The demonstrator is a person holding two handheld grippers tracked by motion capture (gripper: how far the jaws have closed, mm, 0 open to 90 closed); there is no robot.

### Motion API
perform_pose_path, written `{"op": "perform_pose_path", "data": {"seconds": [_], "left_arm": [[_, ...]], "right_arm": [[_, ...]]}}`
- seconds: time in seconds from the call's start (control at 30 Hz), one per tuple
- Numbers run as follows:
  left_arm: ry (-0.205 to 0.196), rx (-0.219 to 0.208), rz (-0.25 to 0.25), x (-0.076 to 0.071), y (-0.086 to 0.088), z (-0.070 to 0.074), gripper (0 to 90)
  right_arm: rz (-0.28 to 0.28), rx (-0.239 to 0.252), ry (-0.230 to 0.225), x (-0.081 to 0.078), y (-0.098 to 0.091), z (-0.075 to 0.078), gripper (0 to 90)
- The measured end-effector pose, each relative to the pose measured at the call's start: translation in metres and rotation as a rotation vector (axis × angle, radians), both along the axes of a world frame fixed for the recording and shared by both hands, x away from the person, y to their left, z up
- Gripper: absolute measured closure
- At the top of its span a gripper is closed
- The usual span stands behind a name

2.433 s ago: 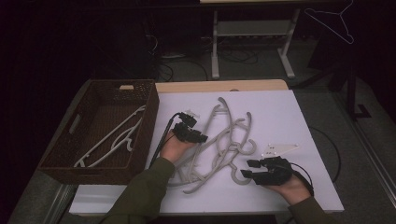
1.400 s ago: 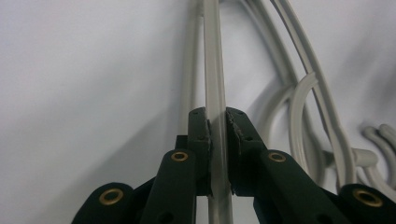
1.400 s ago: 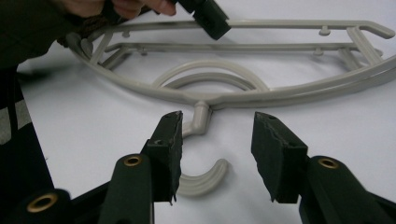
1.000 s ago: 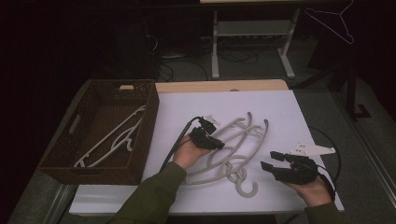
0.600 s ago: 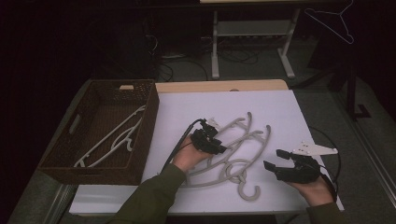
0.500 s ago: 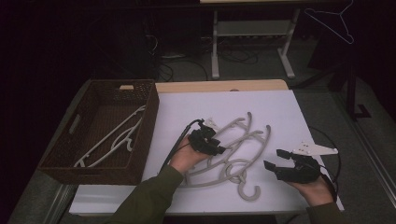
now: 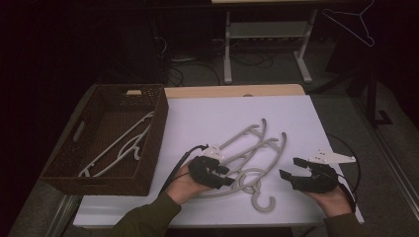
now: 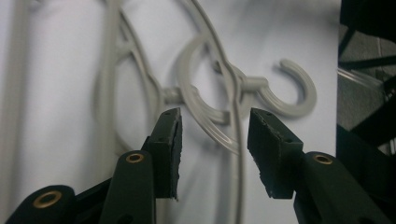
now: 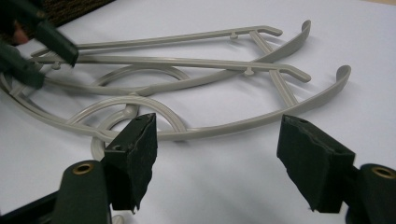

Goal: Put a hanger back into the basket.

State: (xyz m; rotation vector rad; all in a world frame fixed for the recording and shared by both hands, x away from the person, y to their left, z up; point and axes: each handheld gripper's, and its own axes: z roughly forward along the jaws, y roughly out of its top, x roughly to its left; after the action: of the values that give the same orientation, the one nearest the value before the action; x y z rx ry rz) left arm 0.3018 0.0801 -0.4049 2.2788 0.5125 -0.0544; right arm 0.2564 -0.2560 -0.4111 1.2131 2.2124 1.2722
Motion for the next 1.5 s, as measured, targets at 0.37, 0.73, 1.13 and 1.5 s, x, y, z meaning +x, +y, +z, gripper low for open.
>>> {"op": "perform_pose_path", "data": {"seconds": [0.37,0.73,1.13,1.5], "left_arm": [[-0.011,0.12,-0.059,-0.013,-0.018,-0.023,55.5],[-0.043,0.166,-0.067,-0.019,-0.026,-0.031,61.2],[-0.059,0.171,-0.046,-0.016,-0.025,-0.032,74.2],[-0.051,0.162,-0.042,-0.014,-0.024,-0.032,81.2]], "right_arm": [[-0.001,-0.001,0.003,0.001,-0.002,-0.001,28.4],[-0.005,0.004,-0.003,0.0,-0.001,0.0,29.0],[-0.003,0.002,-0.013,0.001,-0.001,0.0,29.4],[-0.006,0.004,-0.01,0.001,-0.002,0.0,29.5]]}}
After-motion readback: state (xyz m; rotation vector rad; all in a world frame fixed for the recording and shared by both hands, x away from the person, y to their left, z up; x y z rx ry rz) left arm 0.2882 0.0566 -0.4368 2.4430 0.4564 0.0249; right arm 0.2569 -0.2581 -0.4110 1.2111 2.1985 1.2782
